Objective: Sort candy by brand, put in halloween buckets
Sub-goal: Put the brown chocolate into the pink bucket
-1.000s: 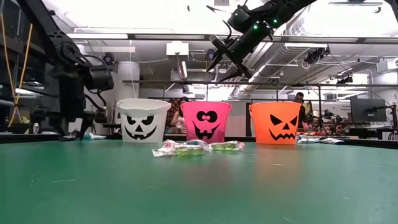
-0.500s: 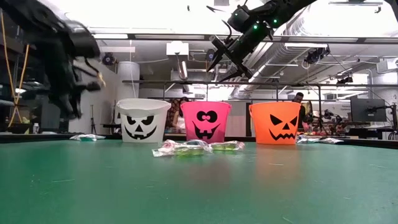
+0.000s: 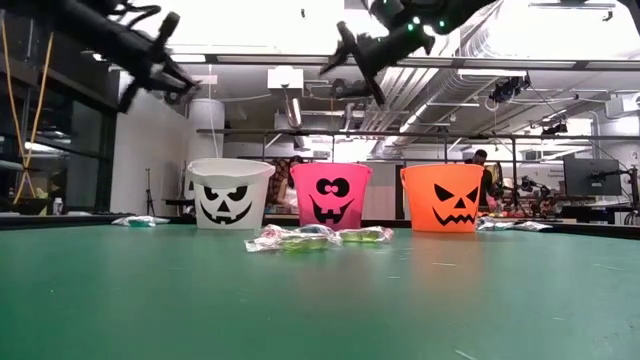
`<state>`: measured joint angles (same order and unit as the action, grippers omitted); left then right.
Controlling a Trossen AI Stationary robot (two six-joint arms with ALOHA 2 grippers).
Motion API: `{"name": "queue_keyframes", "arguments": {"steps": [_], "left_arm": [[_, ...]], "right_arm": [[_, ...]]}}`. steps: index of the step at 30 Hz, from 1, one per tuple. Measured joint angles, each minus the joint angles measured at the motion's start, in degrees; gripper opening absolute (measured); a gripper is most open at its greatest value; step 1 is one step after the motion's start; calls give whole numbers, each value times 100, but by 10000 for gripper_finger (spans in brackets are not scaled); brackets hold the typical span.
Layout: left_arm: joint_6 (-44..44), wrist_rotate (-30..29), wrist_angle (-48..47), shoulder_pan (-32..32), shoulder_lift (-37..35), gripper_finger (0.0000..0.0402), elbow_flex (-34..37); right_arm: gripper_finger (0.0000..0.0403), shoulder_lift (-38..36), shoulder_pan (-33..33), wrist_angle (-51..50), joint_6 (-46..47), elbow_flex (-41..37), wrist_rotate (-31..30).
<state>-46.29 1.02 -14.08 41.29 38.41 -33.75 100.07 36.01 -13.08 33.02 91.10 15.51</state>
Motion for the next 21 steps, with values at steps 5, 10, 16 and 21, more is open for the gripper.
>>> {"name": "queue_keyframes", "arguments": {"steps": [5,10,16,21], "left_arm": [[192,50,1313,-391,1253,8,-82],[693,328,2562,-734,2722,8,-531],[1742,344,2765,-975,4320,9,-1636],[2153,339,2774,-1025,5343,37,-2507]], "right_arm": [[264,-2,-11,115,-285,446,-26],[264,-2,-11,95,-360,756,-28],[264,-2,-11,92,-485,896,-31],[264,-2,-11,61,-483,901,-35]]}}
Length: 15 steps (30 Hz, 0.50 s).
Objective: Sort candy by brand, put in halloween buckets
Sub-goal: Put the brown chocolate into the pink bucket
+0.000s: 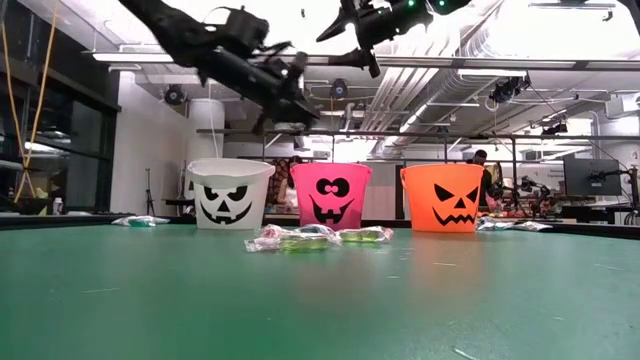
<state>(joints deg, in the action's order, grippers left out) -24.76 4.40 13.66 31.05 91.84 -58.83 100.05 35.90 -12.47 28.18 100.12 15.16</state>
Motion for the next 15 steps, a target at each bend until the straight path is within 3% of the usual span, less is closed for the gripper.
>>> {"name": "queue_keyframes", "arguments": {"steps": [7,15], "left_arm": [[57,25,-352,2,891,110,-879],[265,668,-899,6,757,199,-1045]], "right_arm": [[264,0,0,-4,-1,0,-2],[264,1,0,-25,-69,0,-2]]}}
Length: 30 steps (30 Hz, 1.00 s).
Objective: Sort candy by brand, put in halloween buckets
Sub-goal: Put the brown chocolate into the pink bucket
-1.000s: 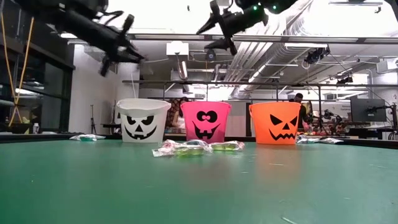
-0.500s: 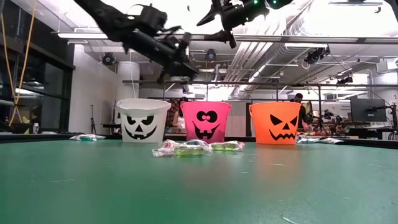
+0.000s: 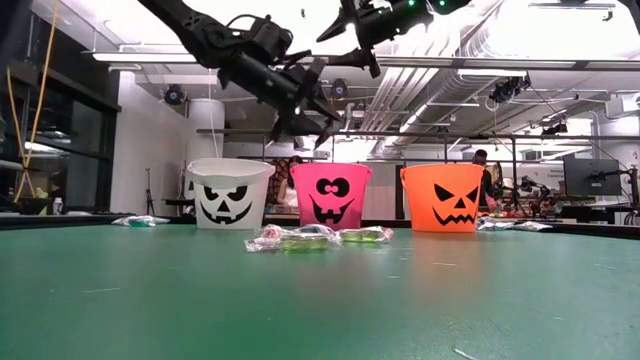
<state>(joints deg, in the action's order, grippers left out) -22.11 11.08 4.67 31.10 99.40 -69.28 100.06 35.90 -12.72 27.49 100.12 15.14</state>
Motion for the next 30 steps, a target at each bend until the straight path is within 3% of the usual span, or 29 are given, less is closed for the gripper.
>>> {"name": "queue_keyframes", "arguments": {"steps": [8,11,15,20,27,30], "left_arm": [[228,41,-497,-23,-50,220,0],[36,395,-498,-38,-23,220,11],[277,531,-29,-62,-31,220,2],[1157,-194,112,-65,-31,220,2],[2269,-376,122,-155,-31,220,2],[2636,-391,166,-258,-31,220,2]], "right_arm": [[264,2,13,-206,-343,0,47],[264,2,13,-504,-266,0,276],[264,-9,22,-1878,-599,0,652],[264,-18,7,-3328,-1472,-57,614],[264,18,3,-2989,-1222,-165,410],[264,117,-133,-2931,-1015,-164,54]]}}
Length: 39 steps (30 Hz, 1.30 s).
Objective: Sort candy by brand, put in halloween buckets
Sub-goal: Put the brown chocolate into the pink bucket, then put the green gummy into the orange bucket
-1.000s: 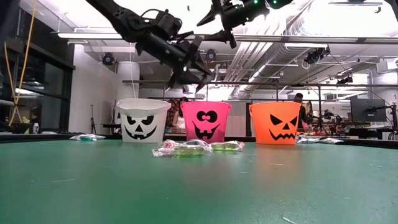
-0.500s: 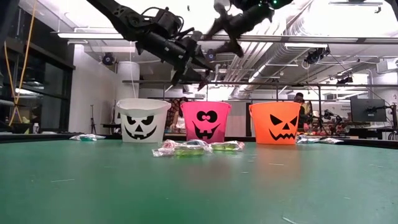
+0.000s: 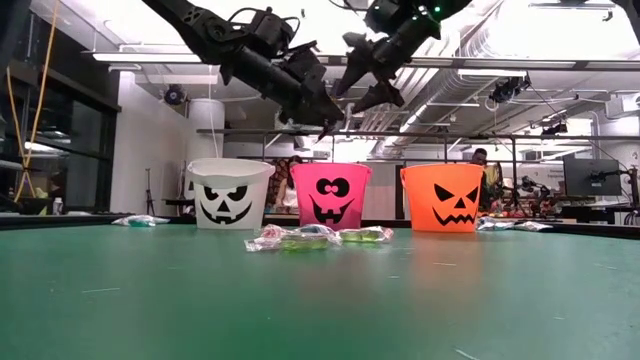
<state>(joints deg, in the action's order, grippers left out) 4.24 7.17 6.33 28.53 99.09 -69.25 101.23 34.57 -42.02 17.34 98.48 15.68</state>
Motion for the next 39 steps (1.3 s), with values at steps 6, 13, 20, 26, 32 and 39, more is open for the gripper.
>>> {"name": "queue_keyframes", "arguments": {"steps": [6,13,20,26,32,39], "left_arm": [[403,-195,39,-242,0,220,0],[503,-412,-211,-323,0,220,0],[510,-814,-464,-321,0,220,2],[696,-1159,-975,-315,-158,220,3],[-355,-679,-2406,-132,-1232,220,-59],[-1683,-492,-2467,-370,-2893,220,787]], "right_arm": [[264,234,-328,-84,95,0,-382],[264,254,-431,-84,117,-2,-686],[264,252,-228,-153,60,-2,-771],[264,158,-52,-240,-127,-2,-768],[264,-84,-64,-998,-1121,3,-203],[264,-135,-769,-2554,-2358,-99,603]]}}
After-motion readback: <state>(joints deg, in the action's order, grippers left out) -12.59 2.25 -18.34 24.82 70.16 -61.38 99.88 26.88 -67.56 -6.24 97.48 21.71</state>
